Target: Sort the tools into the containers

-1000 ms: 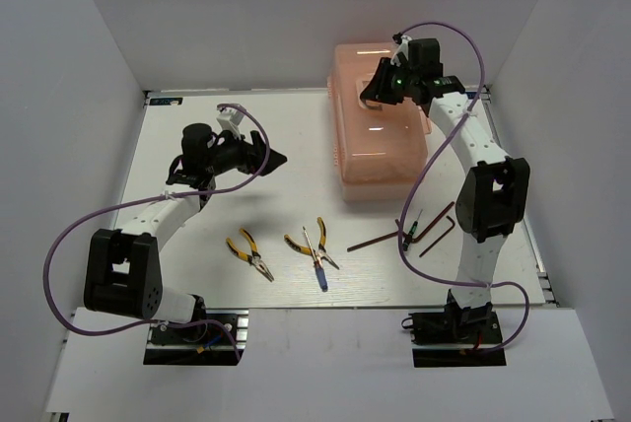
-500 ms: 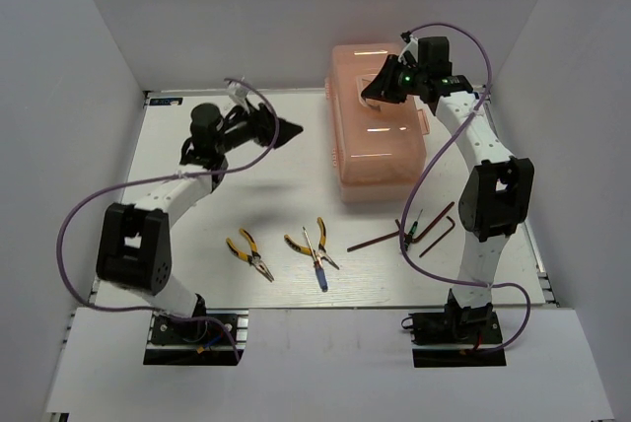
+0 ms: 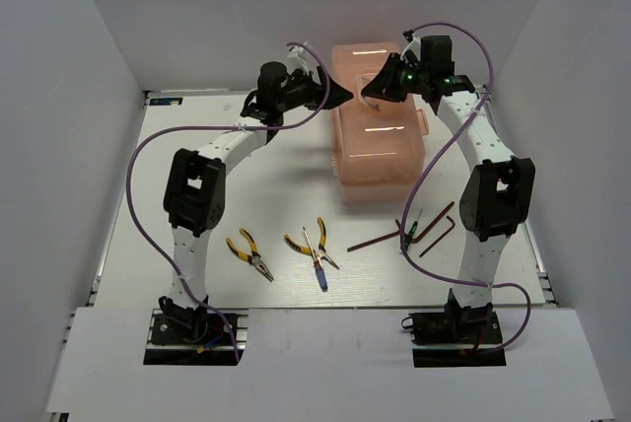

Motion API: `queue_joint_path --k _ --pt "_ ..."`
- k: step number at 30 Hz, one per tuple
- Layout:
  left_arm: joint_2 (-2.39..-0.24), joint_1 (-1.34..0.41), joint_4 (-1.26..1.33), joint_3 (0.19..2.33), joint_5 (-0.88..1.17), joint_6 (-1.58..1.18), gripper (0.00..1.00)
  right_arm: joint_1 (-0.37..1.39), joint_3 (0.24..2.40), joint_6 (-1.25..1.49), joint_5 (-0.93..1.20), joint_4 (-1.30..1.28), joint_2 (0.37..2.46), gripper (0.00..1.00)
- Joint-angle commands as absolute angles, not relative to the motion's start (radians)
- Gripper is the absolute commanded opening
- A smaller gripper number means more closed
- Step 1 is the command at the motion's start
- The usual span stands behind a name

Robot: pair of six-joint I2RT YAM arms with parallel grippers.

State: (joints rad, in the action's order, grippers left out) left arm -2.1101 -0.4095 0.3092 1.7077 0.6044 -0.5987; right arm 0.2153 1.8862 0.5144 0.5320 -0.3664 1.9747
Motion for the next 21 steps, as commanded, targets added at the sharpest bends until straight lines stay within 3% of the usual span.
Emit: queue_joint_path --k 1,8,15,21 --pt "-2.121 -0.437 0.207 1.827 0.566 -0.595 0.89 0.229 1.902 0.554 0.629 -0.285 1.948 0.23" --pt "-2.195 -0.468 0.160 1.959 0.545 -0.586 0.89 0.229 1.898 0.560 0.640 -0.288 1.950 0.23" --pt "-2.114 -0.477 0.238 1.830 0.499 -0.586 0.86 0.229 1.893 0.561 0.646 -0.293 1.959 0.23" --pt "-2.157 -0.486 0.156 1.928 0.499 -0.577 0.85 0.229 1.893 0.569 0.660 -0.288 1.963 0.23"
